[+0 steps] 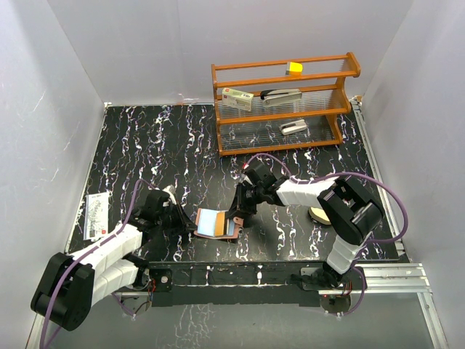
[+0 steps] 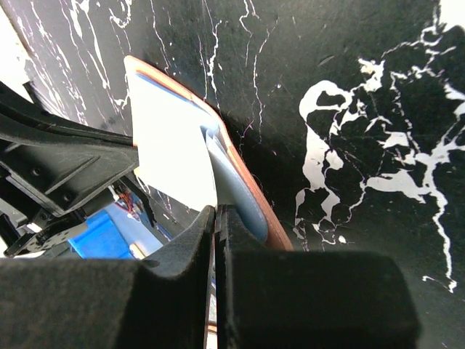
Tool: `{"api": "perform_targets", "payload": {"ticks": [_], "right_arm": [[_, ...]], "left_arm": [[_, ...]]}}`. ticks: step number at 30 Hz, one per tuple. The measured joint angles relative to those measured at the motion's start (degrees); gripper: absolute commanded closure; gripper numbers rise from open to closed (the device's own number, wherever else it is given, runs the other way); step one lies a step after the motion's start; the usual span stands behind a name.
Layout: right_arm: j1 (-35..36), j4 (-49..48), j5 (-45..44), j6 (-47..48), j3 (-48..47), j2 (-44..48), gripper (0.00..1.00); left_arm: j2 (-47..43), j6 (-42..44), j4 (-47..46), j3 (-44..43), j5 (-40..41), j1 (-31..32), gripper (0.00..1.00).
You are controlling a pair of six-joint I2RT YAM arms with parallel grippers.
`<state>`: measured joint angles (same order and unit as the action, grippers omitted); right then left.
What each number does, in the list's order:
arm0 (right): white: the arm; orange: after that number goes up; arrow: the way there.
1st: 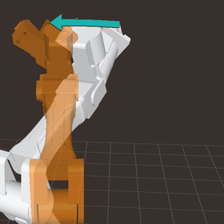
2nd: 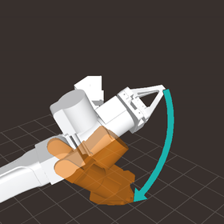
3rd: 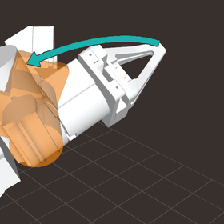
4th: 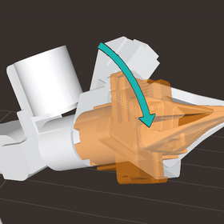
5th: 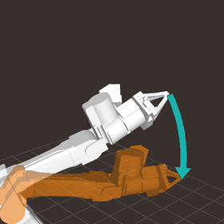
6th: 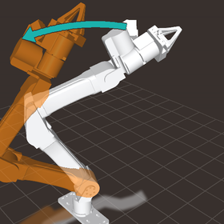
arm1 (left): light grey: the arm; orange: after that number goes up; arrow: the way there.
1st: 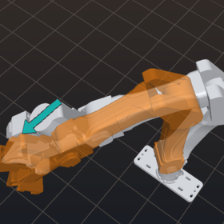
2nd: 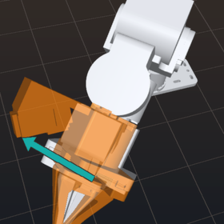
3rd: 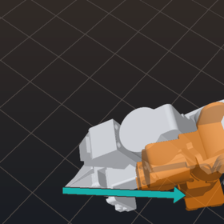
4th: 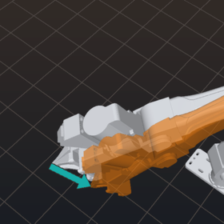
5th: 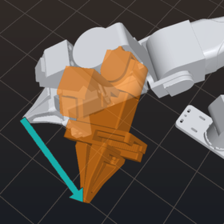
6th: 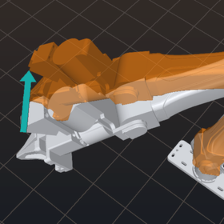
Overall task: Put the credit cards into the card holder
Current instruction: Insert the credit card into the card holder.
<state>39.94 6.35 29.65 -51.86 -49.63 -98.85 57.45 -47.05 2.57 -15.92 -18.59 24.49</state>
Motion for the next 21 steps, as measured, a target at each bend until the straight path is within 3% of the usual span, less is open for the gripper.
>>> {"api": "perform_targets", "payload": {"ticks": [21], "right_arm": [[0.9, -2.1, -3.5, -0.9, 1.2, 0.2, 1.00]], "left_arm": [[-0.7, -1.0, -0.5, 0.6, -0.3, 0.0, 1.00]]}}
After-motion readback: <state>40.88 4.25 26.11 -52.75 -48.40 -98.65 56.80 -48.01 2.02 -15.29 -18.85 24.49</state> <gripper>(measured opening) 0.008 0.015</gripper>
